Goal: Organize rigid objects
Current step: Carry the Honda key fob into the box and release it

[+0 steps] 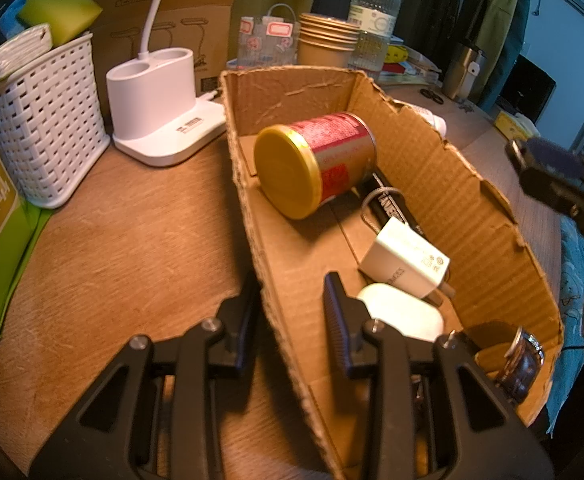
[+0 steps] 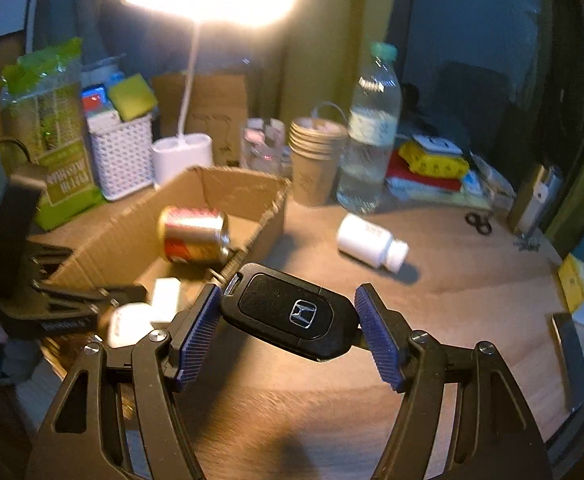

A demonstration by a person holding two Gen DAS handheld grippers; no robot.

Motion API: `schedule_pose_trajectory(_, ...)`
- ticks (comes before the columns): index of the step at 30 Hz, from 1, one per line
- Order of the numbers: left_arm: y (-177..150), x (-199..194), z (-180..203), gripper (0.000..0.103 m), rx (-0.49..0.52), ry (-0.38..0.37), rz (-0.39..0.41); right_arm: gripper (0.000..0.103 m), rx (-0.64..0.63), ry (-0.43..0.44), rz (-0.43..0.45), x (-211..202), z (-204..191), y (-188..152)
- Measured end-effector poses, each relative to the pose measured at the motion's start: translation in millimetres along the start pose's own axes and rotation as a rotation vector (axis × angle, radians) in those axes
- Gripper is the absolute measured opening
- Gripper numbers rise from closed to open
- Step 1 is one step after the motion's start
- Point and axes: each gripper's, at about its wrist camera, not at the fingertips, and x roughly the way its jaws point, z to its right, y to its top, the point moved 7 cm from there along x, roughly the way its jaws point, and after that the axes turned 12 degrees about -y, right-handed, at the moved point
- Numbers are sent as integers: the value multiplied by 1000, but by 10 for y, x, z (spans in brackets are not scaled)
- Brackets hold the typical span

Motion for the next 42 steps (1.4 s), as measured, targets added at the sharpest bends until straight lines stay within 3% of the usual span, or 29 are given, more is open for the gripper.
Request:
schedule_pose_trajectory(8, 0, -1, 1, 34, 0, 0, 0, 72, -86, 86, 51, -3, -506, 276)
schedule_pose_trajectory(16, 0, -1, 0, 34, 0, 0, 0, 72, -152, 152, 11, 181, -840, 269)
schedule_pose_trajectory(27, 1, 0, 0, 34, 0, -1, 0, 72, -208, 173, -79, 425, -1015, 210)
schedule_pose_trajectory(42, 0, 1, 0, 34, 0, 0, 0, 72, -205, 163, -100, 430, -993, 171)
